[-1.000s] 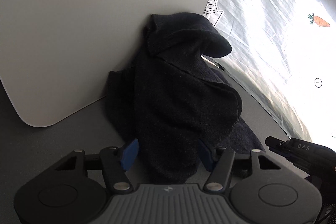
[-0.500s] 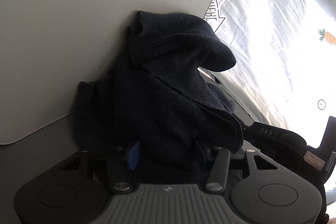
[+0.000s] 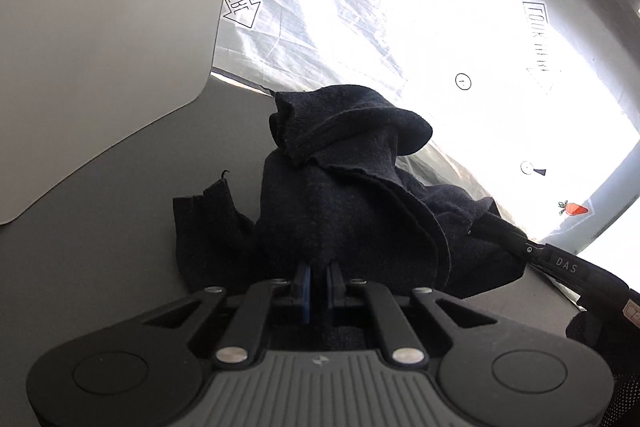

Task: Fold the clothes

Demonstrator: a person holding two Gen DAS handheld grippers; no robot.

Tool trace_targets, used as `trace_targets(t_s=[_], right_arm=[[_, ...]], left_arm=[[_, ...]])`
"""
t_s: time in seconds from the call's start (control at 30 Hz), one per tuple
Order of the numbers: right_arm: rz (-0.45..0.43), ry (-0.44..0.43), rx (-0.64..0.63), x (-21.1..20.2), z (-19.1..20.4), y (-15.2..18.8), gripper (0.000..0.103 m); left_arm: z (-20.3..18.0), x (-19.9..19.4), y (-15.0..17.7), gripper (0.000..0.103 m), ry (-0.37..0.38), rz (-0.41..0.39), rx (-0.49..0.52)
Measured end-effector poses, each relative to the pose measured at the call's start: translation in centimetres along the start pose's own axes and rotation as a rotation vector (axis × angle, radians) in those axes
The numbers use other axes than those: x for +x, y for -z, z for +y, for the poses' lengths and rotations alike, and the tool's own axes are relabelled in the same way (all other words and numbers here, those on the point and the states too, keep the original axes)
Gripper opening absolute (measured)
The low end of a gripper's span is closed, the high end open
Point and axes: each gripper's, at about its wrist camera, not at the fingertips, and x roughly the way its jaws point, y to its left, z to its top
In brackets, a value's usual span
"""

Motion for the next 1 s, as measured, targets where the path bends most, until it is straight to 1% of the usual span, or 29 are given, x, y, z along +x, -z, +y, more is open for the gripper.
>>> trace_targets(t_s=[0.1, 0.17, 0.2, 0.27, 0.3, 0.33, 0.37, 0.43, 0.5, 0.57, 0.6, 0.63, 0.67, 0.73, 0.77, 0.8, 0.87, 0.93, 1.0], right_arm=[[0.001, 0.100, 0.052, -6.1, -7.0, 2.9, 0.011], [0.022, 0.190, 0.083, -10.9, -11.4, 3.9, 0.011], [0.045, 0.228, 0.116, -12.7, -13.5, 4.6, 0.012], [0.099, 0.295, 0.181, -15.9, -17.4, 6.1, 0.012], [0.113, 0.324, 0.201, -17.1, -18.6, 6.8, 0.012], [0.152, 0.337, 0.203, -17.9, -19.5, 7.7, 0.013], [0.193, 0.348, 0.203, -18.6, -20.4, 8.5, 0.013], [0.225, 0.341, 0.205, -19.7, -21.3, 9.4, 0.015], [0.221, 0.332, 0.216, -20.6, -21.9, 9.6, 0.016], [0.193, 0.341, 0.216, -21.3, -22.6, 9.1, 0.020], [0.174, 0.336, 0.237, -21.7, -23.4, 8.6, 0.023], [0.154, 0.319, 0.283, -22.0, -24.3, 8.0, 0.024], [0.133, 0.301, 0.333, -22.2, -25.2, 7.4, 0.028], [0.103, 0.244, 0.426, -21.8, -26.8, 6.1, 0.034], [0.094, 0.210, 0.464, -21.3, -27.3, 5.5, 0.039], [0.085, 0.175, 0.500, -20.7, -27.7, 4.9, 0.045], [0.081, 0.074, 0.597, -18.4, -28.3, 3.9, 0.051], [0.094, 0.003, 0.678, -16.0, -28.5, 3.4, 0.059], [0.135, -0.062, 0.777, -13.0, -28.6, 3.2, 0.079]], left_arm=[[-4.7, -1.4, 5.0, 0.007, 0.093, 0.081, 0.016], [-7.3, -2.2, 7.9, 0.007, 0.136, 0.124, 0.016], [-8.6, -2.7, 9.7, 0.007, 0.147, 0.143, 0.009], [-10.7, -3.1, 12.2, 0.008, 0.189, 0.182, -0.012], [-11.8, -3.3, 13.3, 0.008, 0.210, 0.201, -0.021], [-12.8, -3.4, 14.1, 0.008, 0.231, 0.216, -0.016], [-13.9, -3.4, 14.9, 0.009, 0.234, 0.234, 0.013], [-15.6, -3.6, 16.0, 0.009, 0.222, 0.249, 0.065], [-17.0, -3.8, 16.8, 0.011, 0.190, 0.237, 0.111], [-17.4, -4.5, 17.2, 0.012, 0.168, 0.211, 0.101], [-17.3, -4.9, 17.2, 0.012, 0.160, 0.196, 0.081], [-17.0, -5.3, 17.0, 0.013, 0.160, 0.181, 0.064], [-16.7, -5.6, 16.7, 0.014, 0.160, 0.165, 0.046], [-16.3, -6.4, 16.0, 0.016, 0.158, 0.120, 0.014], [-15.8, -7.1, 15.4, 0.017, 0.149, 0.094, 0.003], [-15.4, -7.7, 14.7, 0.020, 0.141, 0.070, -0.007], [-14.7, -7.9, 13.7, 0.023, 0.112, 0.043, -0.023], [-14.3, -7.1, 12.6, 0.024, 0.086, 0.049, -0.039], [-13.9, -6.3, 11.9, 0.024, 0.066, 0.065, -0.044]])
